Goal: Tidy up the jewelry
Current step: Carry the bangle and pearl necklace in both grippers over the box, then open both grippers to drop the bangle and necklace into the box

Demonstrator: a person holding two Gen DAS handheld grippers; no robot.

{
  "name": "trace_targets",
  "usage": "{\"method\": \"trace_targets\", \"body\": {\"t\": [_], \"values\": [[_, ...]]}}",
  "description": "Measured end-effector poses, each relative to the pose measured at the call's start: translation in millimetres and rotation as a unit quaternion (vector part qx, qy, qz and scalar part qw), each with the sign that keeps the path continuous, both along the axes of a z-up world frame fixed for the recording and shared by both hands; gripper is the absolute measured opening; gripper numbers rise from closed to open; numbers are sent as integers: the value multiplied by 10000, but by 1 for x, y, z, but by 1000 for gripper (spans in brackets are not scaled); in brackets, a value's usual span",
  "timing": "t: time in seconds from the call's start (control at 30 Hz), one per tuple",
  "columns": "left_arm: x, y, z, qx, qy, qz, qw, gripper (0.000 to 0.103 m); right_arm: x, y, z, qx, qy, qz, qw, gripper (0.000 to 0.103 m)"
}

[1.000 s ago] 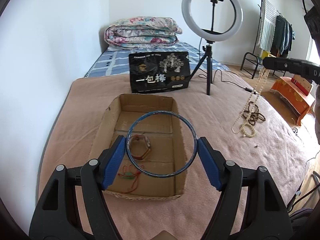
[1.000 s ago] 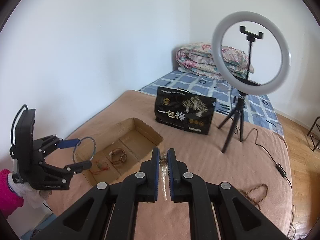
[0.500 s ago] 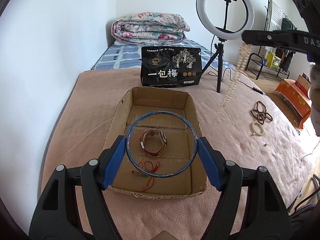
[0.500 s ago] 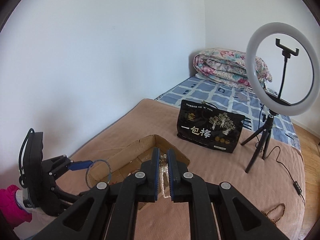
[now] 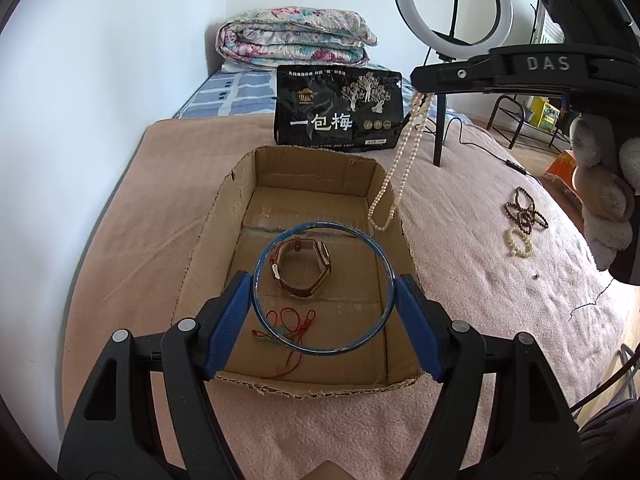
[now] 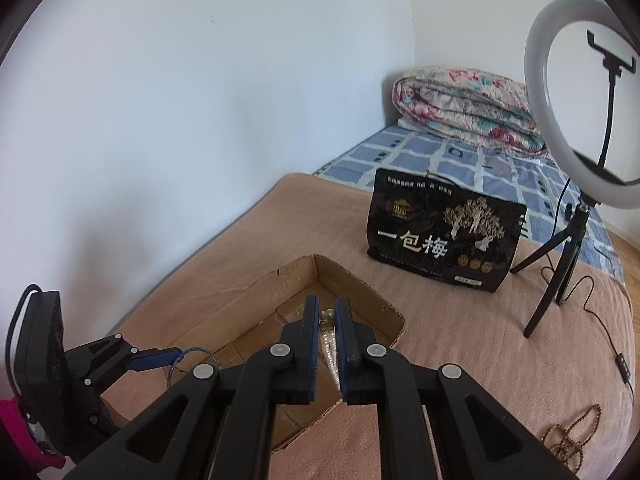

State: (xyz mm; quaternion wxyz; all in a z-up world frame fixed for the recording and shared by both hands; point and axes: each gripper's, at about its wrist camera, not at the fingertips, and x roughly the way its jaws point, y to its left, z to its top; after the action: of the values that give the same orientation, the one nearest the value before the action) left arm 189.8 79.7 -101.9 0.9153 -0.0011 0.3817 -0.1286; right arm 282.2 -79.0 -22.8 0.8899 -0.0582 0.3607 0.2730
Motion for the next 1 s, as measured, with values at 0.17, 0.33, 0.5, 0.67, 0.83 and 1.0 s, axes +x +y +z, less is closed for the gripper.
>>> {"method": "trace_targets", "body": {"t": [0.17,0.33,0.5,0.67,0.83,1.0], "values": [[4,-3,-11,-13,114,-52,9999,75,12,3,-24,-34,236,-56,9997,6],[5,-7,-19,67,183,-92,9998,75,20,0,-40,5,428,-136,9990,6],[10,-8,-24,78,223,-55,9997,75,24,-3,-46,85,534,-205,9983,8],[14,-5,-25,-65,306,27,9995,75,24,-8,-45,146,488,-385,9980,53],[16,-3,-26,-100,377,62,9992,81,20,-15,-41,196,355,-591,9974,88],[13,-3,-26,-90,390,118,9991,81,17,-21,-42,83,320,-682,9971,93]]}}
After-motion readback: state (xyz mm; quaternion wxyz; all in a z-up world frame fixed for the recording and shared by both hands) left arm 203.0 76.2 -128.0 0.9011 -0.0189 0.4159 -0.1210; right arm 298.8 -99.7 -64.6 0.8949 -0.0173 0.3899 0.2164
